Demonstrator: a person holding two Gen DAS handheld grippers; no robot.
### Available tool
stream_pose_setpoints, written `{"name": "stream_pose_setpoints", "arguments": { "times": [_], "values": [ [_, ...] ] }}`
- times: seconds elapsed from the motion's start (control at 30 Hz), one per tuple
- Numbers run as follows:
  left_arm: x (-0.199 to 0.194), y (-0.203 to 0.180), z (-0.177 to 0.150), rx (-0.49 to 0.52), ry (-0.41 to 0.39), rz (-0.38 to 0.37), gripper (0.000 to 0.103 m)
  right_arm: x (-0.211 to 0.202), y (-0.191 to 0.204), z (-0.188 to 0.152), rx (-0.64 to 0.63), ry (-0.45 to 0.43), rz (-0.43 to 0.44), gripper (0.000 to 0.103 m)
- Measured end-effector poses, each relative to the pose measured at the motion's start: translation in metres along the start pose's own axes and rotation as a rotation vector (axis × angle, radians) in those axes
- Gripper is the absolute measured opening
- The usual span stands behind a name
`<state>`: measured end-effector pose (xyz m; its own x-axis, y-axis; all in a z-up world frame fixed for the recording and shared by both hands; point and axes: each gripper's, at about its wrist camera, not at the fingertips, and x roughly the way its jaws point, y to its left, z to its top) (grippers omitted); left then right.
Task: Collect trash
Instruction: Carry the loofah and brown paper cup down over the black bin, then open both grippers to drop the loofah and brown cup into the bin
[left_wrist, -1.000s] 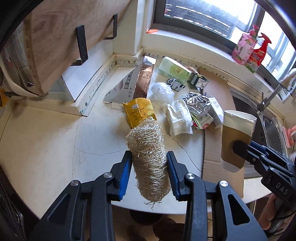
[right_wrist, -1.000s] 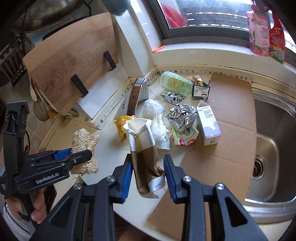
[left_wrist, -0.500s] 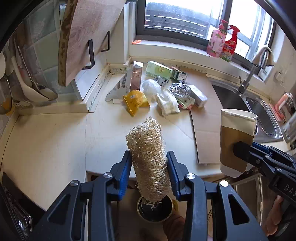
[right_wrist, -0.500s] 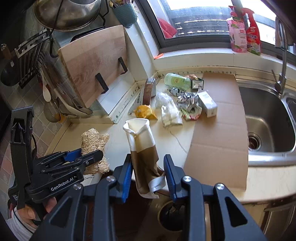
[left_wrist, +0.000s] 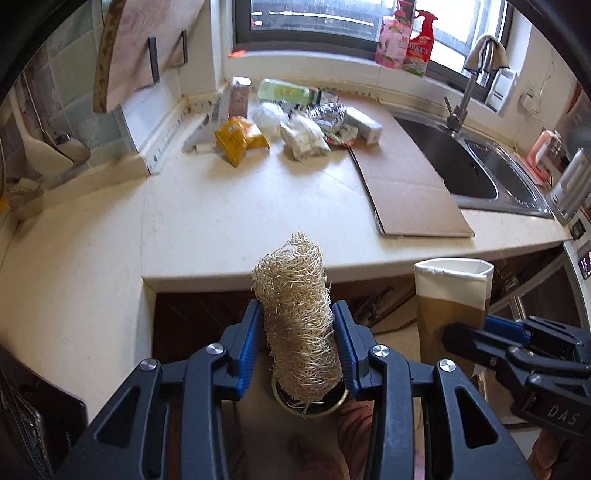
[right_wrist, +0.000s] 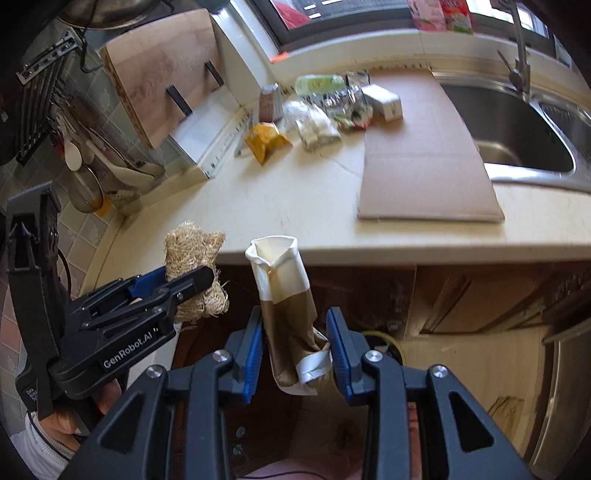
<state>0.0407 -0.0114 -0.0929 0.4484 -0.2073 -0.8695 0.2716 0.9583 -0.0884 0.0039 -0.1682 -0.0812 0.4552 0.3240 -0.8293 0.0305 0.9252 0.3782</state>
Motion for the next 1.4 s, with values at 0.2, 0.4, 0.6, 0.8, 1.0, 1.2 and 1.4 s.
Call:
{"name": "stream_pose_setpoints", "arguments": {
  "times": [0.2,0.4,0.6,0.8,1.0,1.2,1.4],
  "values": [
    [0.041,-0.006,-0.034,-0.002,0.11,-0.053,0.036,0.029,-0.017,-0.034,0.06,0.096,-0.031,0.034],
    [0.106,-0.012,-0.079,-0.002,0.237,-0.078,0.037,0.072,-0.048,-0.064,0.129,0.169,-0.069,0.034],
    [0.184,-0.006,-0.124,-0.044,0.281,-0.087,0.039,0.145,-0.093,-0.102,0.175,0.194,-0.106,0.034],
    [0.268,0.006,-0.169,-0.096,0.312,-0.105,0.044,0.232,-0.131,-0.14,0.185,0.257,-0.11,0.035],
    [0.33,0.015,-0.199,-0.115,0.321,-0.107,0.058,0.305,-0.156,-0.168,0.167,0.303,-0.117,0.038],
    [0.366,0.019,-0.212,-0.103,0.342,-0.007,0.097,0.343,-0.177,-0.176,0.17,0.304,-0.124,0.046],
    [0.37,0.02,-0.21,-0.112,0.33,0.012,0.102,0.344,-0.19,-0.185,0.186,0.294,-0.135,0.05]
  ]
}}
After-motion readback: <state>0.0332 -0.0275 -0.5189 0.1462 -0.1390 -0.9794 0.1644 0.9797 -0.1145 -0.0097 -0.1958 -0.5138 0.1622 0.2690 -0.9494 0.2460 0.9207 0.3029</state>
